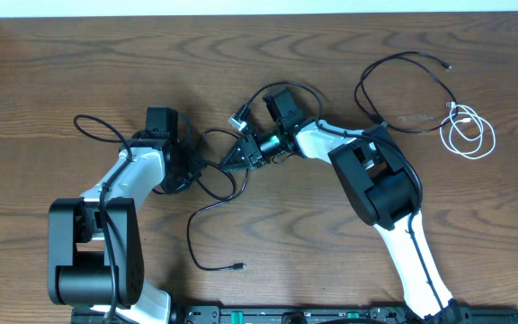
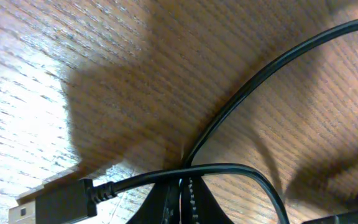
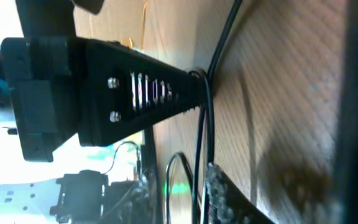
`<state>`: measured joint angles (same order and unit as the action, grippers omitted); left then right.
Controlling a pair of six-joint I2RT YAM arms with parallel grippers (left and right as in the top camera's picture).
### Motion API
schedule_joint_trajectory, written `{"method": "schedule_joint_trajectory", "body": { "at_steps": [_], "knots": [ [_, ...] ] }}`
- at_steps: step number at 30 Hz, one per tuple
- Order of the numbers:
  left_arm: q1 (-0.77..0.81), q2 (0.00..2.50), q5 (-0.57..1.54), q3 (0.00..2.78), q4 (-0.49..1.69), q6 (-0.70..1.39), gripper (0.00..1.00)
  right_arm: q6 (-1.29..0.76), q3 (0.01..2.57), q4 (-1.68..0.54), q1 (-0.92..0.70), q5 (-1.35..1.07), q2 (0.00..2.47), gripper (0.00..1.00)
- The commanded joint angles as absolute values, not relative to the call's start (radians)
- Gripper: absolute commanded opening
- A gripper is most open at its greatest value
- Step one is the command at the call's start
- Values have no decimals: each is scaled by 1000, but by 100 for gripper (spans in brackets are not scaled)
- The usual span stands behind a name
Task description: Untangle cables
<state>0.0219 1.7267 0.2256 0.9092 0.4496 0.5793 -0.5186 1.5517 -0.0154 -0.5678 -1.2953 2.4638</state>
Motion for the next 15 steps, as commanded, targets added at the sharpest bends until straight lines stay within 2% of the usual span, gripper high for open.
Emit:
{"method": "schedule_joint_trajectory", "body": {
  "at_steps": [1, 5, 8, 11, 15],
  "knots": [
    [26, 1734, 283, 894, 429, 544, 8, -474, 1522, -14, -585, -1233, 2531, 17],
    [26, 1734, 390, 894, 393, 477, 8, -474, 1522, -14, -585, -1233, 2531, 11],
    [26, 1734, 434, 894, 378, 452, 8, -474, 1522, -14, -585, -1233, 2531, 10],
    [26, 1734, 434, 894, 377, 452, 8, -474, 1522, -14, -585, -1233, 2531, 14],
    [26, 1734, 432, 894, 375, 444, 8, -474, 1522, -14, -586, -1233, 2531, 29]
  ]
}}
